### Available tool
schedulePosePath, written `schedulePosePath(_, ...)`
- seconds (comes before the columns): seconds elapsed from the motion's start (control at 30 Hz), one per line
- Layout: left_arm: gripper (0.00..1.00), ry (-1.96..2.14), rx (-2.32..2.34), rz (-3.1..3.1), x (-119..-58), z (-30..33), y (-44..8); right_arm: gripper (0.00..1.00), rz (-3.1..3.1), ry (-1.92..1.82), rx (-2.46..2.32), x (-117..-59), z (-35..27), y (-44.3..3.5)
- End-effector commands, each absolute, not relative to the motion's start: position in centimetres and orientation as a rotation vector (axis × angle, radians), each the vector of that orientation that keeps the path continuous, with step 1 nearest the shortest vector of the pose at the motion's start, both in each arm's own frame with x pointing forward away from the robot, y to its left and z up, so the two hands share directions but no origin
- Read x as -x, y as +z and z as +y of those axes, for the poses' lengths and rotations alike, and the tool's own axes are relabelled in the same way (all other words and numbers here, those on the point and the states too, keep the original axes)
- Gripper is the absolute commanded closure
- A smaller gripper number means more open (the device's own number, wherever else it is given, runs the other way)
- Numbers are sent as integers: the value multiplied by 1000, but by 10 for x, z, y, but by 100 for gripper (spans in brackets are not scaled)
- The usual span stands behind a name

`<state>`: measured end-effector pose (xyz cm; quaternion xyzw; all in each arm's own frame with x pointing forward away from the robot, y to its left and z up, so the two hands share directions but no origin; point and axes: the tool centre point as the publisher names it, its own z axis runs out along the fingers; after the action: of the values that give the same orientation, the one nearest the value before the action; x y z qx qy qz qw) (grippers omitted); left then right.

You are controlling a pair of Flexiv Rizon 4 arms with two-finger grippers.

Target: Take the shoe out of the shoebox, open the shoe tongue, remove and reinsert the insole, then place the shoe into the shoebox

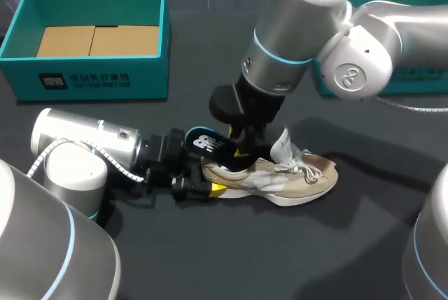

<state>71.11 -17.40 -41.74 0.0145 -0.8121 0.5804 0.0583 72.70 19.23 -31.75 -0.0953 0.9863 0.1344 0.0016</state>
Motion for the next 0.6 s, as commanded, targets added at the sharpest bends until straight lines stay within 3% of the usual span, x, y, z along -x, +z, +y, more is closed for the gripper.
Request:
schedulePosePath(0.03,100,1758,-46,-2462,-708,-173,-420,49,3106,399,249,-726,193,-311)
schedulePosePath(0.13,100,1758,-46,-2462,-708,-173,-420,27,3118,411,189,-725,190,-309)
schedulePosePath(0.47,100,1758,-46,-2462,-708,-173,-420,36,3132,477,1,-721,185,-306)
schedulePosePath(0.6,100,1758,-46,-2462,-708,-173,-420,33,3136,551,-78,-721,185,-306)
